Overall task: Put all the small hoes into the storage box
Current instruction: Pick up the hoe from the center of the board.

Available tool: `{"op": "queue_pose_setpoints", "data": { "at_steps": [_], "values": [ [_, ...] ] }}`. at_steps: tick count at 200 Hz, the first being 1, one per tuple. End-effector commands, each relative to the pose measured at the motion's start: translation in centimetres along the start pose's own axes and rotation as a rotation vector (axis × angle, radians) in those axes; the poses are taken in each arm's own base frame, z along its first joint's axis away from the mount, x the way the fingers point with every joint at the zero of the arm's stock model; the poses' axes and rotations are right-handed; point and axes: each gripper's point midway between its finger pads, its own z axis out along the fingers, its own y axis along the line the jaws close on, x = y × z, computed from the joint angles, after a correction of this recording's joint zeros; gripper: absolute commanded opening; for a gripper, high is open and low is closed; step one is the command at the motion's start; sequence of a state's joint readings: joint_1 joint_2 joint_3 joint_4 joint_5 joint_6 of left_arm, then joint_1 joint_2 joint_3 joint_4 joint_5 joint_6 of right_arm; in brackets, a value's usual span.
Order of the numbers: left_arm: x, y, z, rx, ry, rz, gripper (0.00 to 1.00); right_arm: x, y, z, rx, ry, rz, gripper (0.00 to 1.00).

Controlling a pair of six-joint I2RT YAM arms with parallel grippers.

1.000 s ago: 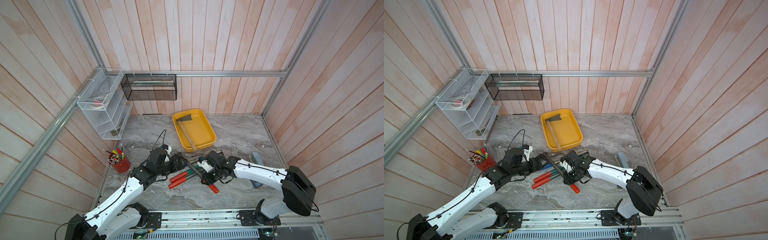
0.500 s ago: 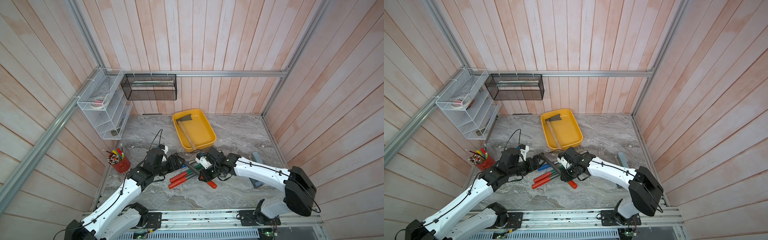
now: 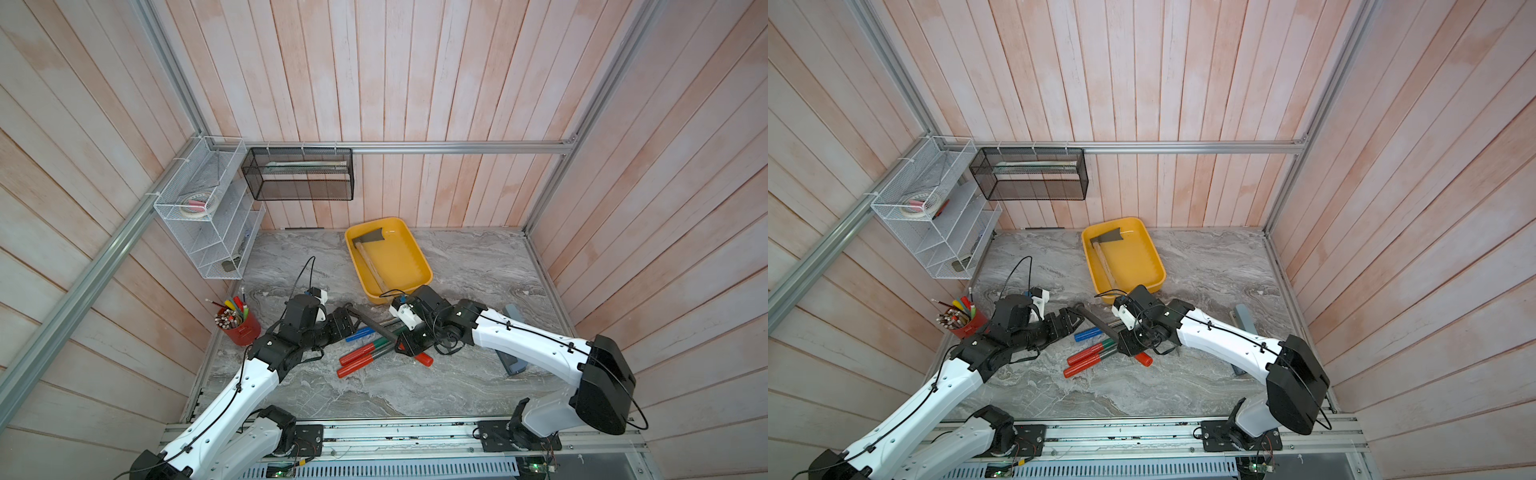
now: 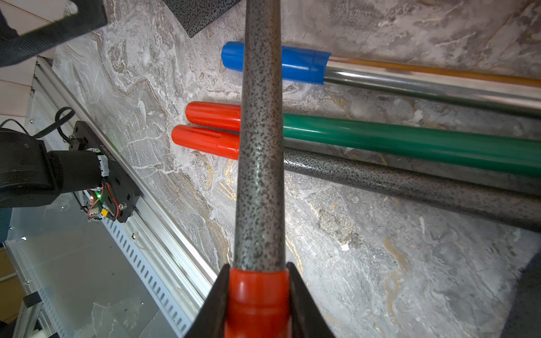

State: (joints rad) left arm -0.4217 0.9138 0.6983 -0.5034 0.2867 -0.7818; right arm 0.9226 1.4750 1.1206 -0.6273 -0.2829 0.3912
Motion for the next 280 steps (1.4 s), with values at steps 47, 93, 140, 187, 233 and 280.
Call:
{"op": "queue_pose_setpoints", "data": {
  "at_steps": [47,93,140,187,233,280],
  "values": [
    [-1.9,-0.8,-1.4,0.008,-0.041,0.041,1.00,-4.8,2.0,-3.9,0.000,-0.179,-0.069,0.00],
    [-2.3,-1.1,-1.4,0.016,-0.044,0.054,1.00,-6.7,2.1,-5.4,0.009,-0.244,-0.067,0.00],
    [-2.4,-1.2,-0.7,0.028,-0.032,0.062,1.00,-8.4,0.9,-6.5,0.033,-0.285,-0.046,0.00],
    [-2.3,-1.2,-0.2,0.030,-0.013,0.093,1.00,-10.4,-0.6,-7.5,0.047,-0.333,-0.020,0.00],
    [-2.0,-0.9,0.0,0.026,-0.006,0.098,1.00,-12.4,-2.5,-8.3,0.058,-0.377,0.009,0.00],
    [-2.0,-0.8,-0.2,0.027,-0.016,0.094,1.00,-13.6,-4.5,-8.2,0.091,-0.388,0.033,0.00]
  ]
}}
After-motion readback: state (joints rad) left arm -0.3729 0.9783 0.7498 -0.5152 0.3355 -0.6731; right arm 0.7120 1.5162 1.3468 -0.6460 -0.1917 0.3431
